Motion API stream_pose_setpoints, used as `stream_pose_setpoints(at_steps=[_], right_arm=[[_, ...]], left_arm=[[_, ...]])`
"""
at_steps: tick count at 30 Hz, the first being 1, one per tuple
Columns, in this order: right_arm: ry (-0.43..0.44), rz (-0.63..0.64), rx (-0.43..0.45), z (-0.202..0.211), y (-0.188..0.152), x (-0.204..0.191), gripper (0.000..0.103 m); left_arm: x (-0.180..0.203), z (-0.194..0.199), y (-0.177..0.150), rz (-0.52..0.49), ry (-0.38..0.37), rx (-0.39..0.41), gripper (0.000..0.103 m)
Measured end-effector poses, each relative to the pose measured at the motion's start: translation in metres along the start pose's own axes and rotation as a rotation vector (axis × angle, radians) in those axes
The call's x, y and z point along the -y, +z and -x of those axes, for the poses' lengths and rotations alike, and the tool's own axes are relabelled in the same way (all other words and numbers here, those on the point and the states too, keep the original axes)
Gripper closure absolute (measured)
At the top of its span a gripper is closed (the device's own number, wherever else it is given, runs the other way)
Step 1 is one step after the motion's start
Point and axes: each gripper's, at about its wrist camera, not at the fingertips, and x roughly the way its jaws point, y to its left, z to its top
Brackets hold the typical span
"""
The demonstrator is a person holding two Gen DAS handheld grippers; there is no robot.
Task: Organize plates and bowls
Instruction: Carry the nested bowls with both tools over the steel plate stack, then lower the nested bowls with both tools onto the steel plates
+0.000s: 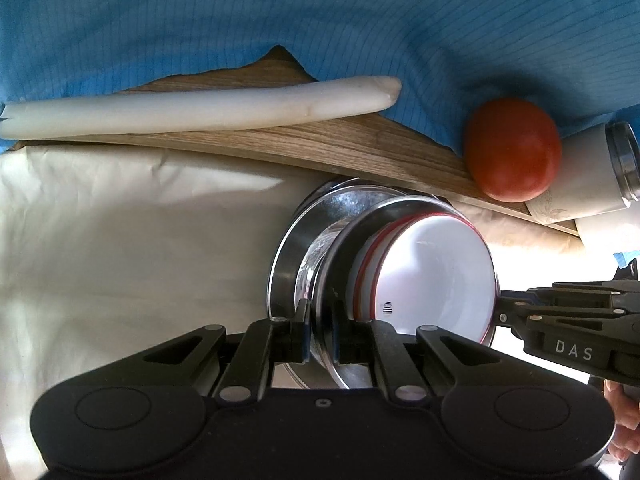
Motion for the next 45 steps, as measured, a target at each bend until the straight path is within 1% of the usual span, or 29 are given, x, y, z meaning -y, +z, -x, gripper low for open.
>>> stream_pose_setpoints(at_steps=[24,34,45], right_arm=[[-0.013,0.012,0.002,-0.006,0.002,0.001,0.093],[-0.021,-0.002,-0.001,-0.010,-0.003,0.002,0.093],[-0.020,0.000,0.017,-0.010,-0.004,0.003,0.093]], left_arm=[[-0.004,0.001,0.000,0.009,-0.001,0.001,0.095],[-0.005,-0.003,-0.004,0.010,-0.009,-0.003,0.095],[-0.001,-0.001,-0.007,0.000,0.005,0.022,0.095]])
